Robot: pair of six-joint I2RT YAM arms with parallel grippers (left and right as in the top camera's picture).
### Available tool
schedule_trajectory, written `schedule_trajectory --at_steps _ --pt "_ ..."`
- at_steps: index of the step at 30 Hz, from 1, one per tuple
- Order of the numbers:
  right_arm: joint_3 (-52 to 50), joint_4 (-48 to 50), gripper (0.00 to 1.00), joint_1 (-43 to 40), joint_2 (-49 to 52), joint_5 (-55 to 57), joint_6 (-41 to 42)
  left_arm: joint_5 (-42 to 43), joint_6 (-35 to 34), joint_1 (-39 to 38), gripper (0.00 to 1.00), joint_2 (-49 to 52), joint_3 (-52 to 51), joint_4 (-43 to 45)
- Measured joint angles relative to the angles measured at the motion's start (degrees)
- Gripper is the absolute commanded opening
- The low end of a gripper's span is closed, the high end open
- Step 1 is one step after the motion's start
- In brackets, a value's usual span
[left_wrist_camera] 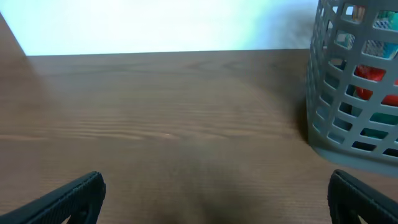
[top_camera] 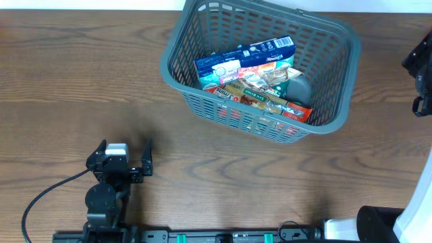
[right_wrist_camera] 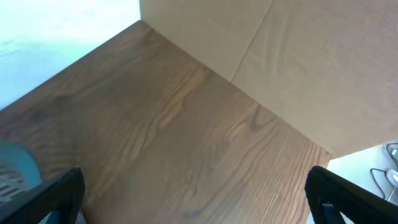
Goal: Pack container
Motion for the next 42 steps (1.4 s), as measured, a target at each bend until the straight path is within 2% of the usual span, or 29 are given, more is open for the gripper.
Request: schedule_trajectory --at_steps 6,10,17,28,33,42 --pt "0.00 0.13 0.99 0.00 0.00 -0.02 0.00 0.02 0.02 0.00 0.98 0.00 0.00 0.00" --pt "-0.02 5.05 0.99 0.00 0.00 -2.34 0.22 0.00 0.00 0.00 0.99 0.00 0.00 0.00" --pt "-0.02 16.85 0.99 0.00 0.00 -13.46 0.59 0.00 0.02 0.00 0.99 0.04 0.00 0.00" --pt "-2.49 24.85 0.99 0.02 -0.74 -28.59 0.57 0.00 0.02 0.00 0.99 0.07 0.00 0.00" --pt "-14.21 32.83 0.99 0.09 -5.55 -30.60 0.57 0.00 0.02 0.00 0.99 0.07 0.00 0.00" --pt "-47.12 49.42 0.99 0.09 -25.00 -31.78 0.57 0.02 0.15 0.00 0.98 0.15 0.00 0.00"
